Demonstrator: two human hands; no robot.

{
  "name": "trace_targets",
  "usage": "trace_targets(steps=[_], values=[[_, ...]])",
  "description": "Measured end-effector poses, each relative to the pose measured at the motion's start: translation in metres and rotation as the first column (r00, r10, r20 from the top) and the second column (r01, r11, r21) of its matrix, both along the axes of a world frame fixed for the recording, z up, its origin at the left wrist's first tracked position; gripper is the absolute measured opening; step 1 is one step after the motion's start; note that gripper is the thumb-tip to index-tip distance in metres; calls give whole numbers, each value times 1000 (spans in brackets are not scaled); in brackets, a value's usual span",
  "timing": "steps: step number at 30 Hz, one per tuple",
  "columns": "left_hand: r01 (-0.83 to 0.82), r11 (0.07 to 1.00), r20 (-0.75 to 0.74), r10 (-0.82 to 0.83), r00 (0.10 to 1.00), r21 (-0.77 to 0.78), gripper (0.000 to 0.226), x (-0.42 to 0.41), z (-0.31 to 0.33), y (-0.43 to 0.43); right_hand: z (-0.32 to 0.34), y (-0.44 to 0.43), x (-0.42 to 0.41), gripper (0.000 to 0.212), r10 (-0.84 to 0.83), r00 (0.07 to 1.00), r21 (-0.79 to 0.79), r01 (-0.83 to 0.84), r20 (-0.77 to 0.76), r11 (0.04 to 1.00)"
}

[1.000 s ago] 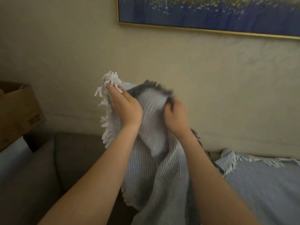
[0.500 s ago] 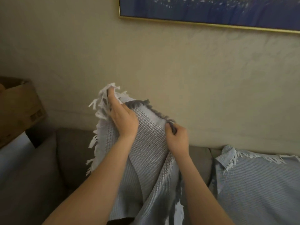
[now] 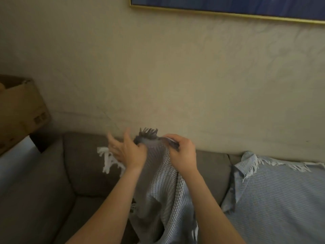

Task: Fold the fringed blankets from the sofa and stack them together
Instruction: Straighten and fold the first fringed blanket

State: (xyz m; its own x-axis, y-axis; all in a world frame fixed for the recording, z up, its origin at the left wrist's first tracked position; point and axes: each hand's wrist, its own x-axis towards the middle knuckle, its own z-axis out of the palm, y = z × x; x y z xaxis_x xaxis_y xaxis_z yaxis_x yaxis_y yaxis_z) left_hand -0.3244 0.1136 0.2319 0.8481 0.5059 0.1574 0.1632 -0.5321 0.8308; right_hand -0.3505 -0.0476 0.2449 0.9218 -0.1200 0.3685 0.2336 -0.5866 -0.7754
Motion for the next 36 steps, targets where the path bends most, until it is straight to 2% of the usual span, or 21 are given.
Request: trace_targets(steps=[2, 4, 5, 7, 11, 14, 17, 19, 21, 24, 25, 28, 30, 33, 36], values=[[272, 960, 70, -276, 958, 71, 53, -4, 7, 0, -1, 3, -2, 26, 51, 999, -26, -52, -17, 998], [540, 836, 132, -548, 826, 99, 41, -10, 11, -4, 0, 6, -5, 31, 70, 998, -22, -70, -9, 997], [598, 798, 148, -602, 784, 75, 35, -13, 11, -6, 0, 6, -6, 34, 79, 997, -7, -79, 4, 997], [640, 767, 153, -628, 763, -38, 25, -19, 10, -7, -1, 7, -8, 34, 79, 997, 32, -79, 20, 996], [684, 726, 126, -673, 729, -75, 28, -26, -2, -10, -4, 6, -11, 8, -23, 1000, 84, 23, 2, 996], [698, 698, 79, -695, 714, -162, 21, -29, -2, -12, -9, 1, -12, 19, -79, 995, 144, 87, -61, 986], [737, 665, 57, -737, 674, -118, 18, -29, 7, -9, -12, -7, -15, 24, -56, 994, 214, 76, -96, 974], [789, 607, 30, -790, 612, -97, 7, -28, 13, -6, -15, -11, -17, 29, -50, 994, 229, 70, -94, 971], [818, 571, -18, -820, 571, -61, 9, -27, 16, -7, -19, -15, -19, 29, -28, 997, 250, 46, -72, 967], [769, 632, -35, -770, 637, 94, 31, -18, 15, -7, -26, -19, -21, 11, 16, 1000, 317, -14, -3, 948], [743, 653, -17, -749, 662, 147, 32, -15, 15, -7, -29, -21, -23, 8, 38, 999, 362, -37, 5, 932], [692, 685, 93, -723, 685, 228, 6, -7, 18, -7, -41, -27, -28, 27, 107, 994, 417, -82, -37, 905], [627, 731, 165, -676, 718, 269, 16, -4, 26, -5, -52, -30, -30, 28, 127, 985, 362, -76, -120, 929], [506, 804, 254, -584, 771, 313, 27, 0, 47, -3, -57, -31, -26, 17, 72, 966, 220, -16, -247, 975], [517, 787, 285, -608, 741, 336, 31, 7, 68, -4, -46, -26, -17, 21, 3, 969, 11, 0, -247, 1000]])
